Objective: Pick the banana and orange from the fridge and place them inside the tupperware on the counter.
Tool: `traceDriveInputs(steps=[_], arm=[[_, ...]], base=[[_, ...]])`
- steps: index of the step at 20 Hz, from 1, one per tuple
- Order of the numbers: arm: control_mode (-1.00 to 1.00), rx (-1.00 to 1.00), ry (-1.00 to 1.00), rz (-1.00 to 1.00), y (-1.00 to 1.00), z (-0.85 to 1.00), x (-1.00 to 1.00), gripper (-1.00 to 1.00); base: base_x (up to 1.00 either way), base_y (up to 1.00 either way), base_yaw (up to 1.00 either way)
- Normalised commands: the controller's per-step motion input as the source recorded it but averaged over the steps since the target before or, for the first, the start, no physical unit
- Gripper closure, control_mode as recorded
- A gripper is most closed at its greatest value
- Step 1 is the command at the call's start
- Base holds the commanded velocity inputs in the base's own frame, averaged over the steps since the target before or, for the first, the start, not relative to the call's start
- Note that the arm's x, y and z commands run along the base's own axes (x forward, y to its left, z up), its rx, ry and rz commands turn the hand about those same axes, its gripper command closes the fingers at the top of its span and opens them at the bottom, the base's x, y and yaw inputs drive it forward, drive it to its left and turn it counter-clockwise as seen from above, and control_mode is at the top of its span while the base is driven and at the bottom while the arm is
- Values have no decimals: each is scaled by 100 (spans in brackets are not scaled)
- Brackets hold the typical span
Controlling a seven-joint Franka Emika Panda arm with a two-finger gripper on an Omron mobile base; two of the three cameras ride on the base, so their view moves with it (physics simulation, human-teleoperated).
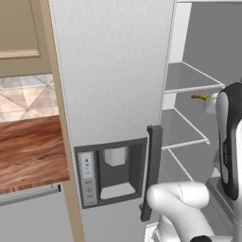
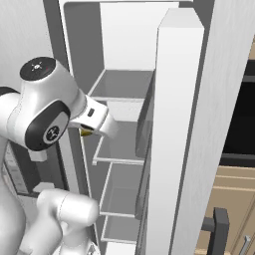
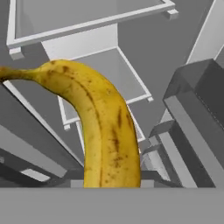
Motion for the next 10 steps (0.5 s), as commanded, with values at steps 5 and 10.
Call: traceDriveInputs(steps=[5, 10], arm=[[100, 0, 0, 0, 10, 0, -8, 100], [100, 0, 0, 0, 0, 0, 0, 100]], base=[[-39, 54, 0], [-55, 86, 5]])
